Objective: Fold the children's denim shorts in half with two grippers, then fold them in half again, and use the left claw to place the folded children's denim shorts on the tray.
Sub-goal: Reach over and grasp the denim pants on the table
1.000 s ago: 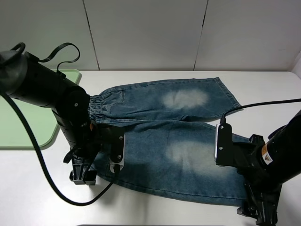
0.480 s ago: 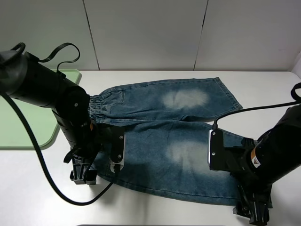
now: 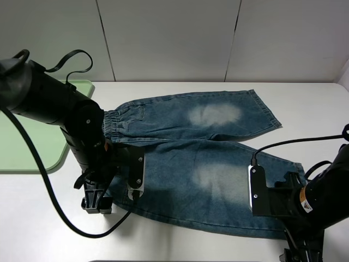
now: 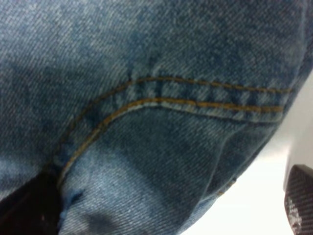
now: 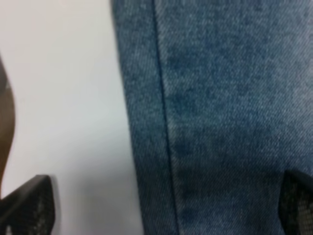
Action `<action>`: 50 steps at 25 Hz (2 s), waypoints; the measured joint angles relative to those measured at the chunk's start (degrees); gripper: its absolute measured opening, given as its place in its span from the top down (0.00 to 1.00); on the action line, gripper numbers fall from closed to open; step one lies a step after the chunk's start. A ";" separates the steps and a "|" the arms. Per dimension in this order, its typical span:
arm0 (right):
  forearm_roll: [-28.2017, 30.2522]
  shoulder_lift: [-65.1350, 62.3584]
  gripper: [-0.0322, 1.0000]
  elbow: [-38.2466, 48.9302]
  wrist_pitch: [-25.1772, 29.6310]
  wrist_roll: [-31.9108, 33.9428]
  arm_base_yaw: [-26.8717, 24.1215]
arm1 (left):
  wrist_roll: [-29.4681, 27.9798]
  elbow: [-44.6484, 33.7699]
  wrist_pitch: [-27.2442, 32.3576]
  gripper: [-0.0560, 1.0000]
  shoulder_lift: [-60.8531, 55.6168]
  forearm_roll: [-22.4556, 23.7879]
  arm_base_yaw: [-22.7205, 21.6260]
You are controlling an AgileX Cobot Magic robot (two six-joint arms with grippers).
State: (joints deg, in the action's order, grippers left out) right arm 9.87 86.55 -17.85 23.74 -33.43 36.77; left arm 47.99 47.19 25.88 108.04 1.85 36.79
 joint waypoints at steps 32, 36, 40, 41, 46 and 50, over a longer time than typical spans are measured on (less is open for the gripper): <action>-0.12 1.65 0.30 0.00 -1.17 1.48 -0.18 | 0.05 0.00 0.05 0.08 0.00 0.00 0.00; -0.37 4.48 0.30 -0.22 -1.03 1.42 -0.66 | 0.05 0.00 0.05 0.08 0.00 0.00 0.00; -0.79 5.72 0.30 -0.41 -0.89 1.27 -0.66 | 0.05 0.00 0.05 0.08 0.00 0.00 0.00; -0.79 5.97 0.30 -0.43 -0.89 1.27 -0.66 | 0.05 0.00 0.05 0.08 0.00 0.00 0.00; -0.90 6.28 0.30 -0.78 -0.61 1.27 -0.66 | 0.05 0.00 0.01 0.10 0.00 0.00 0.00; -1.08 6.28 0.32 -0.78 -0.77 1.27 -0.66 | 0.10 0.00 -0.40 0.19 0.00 0.00 -0.06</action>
State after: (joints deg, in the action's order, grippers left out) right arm 8.79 92.82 -18.63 22.98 -32.16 36.11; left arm 48.09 47.19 25.48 108.04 1.85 36.73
